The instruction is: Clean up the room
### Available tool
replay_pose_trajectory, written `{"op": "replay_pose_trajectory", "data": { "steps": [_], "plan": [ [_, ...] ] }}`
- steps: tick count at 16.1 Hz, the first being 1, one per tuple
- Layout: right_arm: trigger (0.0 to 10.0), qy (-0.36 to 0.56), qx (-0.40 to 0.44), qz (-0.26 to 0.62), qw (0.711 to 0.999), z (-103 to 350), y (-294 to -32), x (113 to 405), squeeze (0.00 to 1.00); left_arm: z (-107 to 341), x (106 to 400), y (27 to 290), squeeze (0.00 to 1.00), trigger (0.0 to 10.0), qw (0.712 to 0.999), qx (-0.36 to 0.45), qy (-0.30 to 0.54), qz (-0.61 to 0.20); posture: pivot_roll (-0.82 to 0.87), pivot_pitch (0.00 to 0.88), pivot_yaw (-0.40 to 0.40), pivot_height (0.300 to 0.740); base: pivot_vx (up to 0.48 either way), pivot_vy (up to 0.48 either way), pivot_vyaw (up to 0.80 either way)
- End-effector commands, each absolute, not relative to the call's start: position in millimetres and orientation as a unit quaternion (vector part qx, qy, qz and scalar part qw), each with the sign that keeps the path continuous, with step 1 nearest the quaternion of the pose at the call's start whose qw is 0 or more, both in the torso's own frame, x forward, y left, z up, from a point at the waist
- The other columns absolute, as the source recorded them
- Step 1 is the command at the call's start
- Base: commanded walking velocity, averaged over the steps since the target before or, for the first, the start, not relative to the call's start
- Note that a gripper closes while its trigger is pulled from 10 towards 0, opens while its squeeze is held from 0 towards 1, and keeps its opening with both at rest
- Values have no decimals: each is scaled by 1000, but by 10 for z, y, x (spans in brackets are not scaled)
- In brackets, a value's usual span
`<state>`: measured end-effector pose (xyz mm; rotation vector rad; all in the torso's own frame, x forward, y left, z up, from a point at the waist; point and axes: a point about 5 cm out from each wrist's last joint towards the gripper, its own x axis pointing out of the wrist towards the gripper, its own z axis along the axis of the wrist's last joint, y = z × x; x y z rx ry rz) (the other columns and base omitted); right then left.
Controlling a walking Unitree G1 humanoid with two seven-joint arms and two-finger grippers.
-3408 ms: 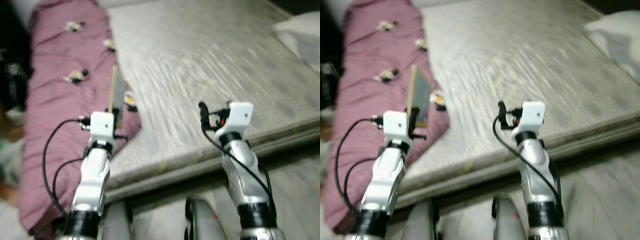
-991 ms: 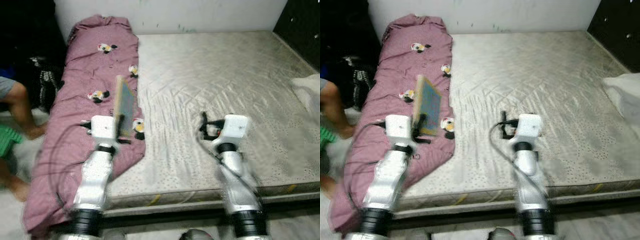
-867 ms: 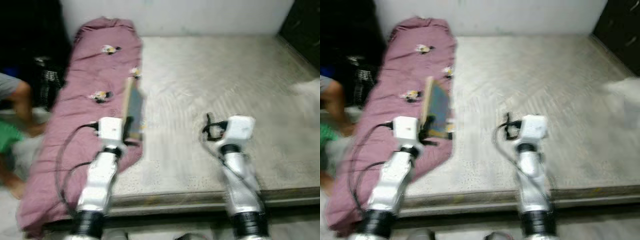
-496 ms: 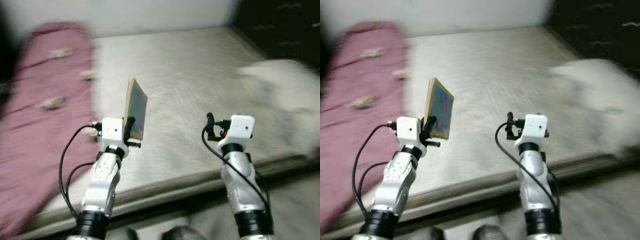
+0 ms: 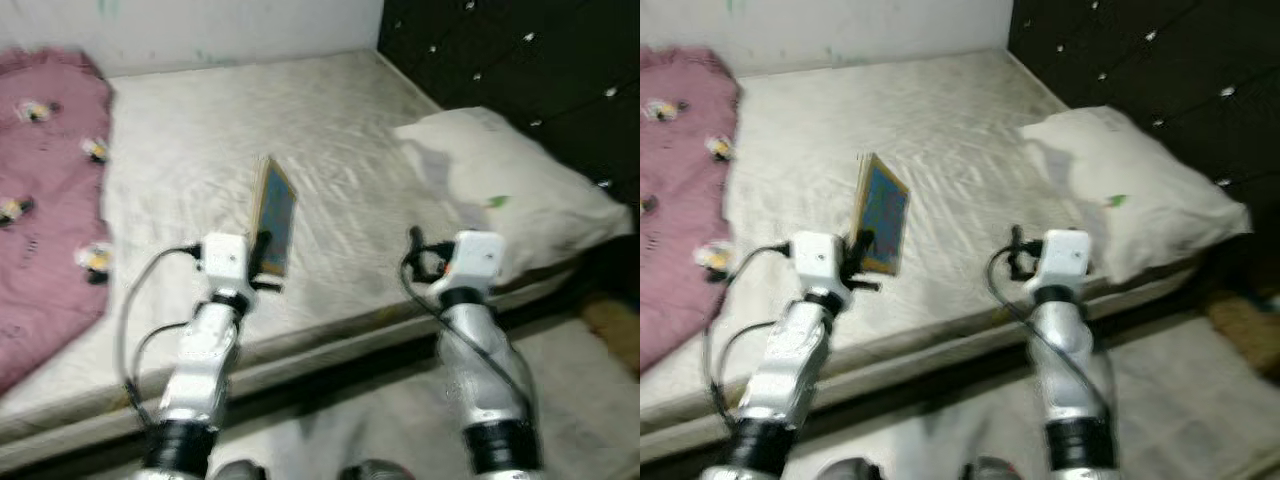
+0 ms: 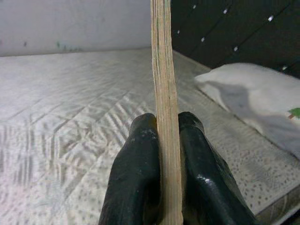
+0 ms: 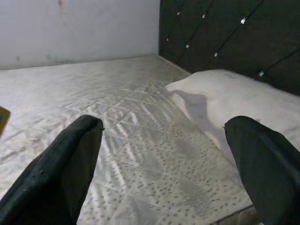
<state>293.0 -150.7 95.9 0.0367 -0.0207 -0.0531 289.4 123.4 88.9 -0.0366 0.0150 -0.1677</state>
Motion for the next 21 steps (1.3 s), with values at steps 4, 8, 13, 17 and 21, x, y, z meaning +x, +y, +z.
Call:
{"op": "replay_pose_trajectory", "data": {
  "steps": [4,8,13,17,21],
  "plan": [
    [10000,-12,22,-15,1000,969,-1489,2938,0,1006,2915,1252,0,10000,996,-21,-24,-78,-58,8,16,740,0,0,0],
    [10000,-23,-1,3,1000,995,-1453,2922,0,1008,2918,1250,0,10000,996,-21,-24,-81,-59,8,17,740,0,0,195],
    [10000,-18,15,-3,1000,980,-1469,2923,0,1025,2892,1211,0,10000,992,-40,-31,-112,-62,9,18,740,58,0,306],
    [10000,-17,16,-3,1000,972,-1479,2911,0,1026,2881,1210,0,10000,992,-40,-32,-113,-62,14,16,740,344,0,0],
    [10000,-17,13,-1,1000,971,-1478,2913,0,1029,2872,1196,0,10000,991,-48,-34,-123,-63,17,15,740,427,0,0]
  ]
}}
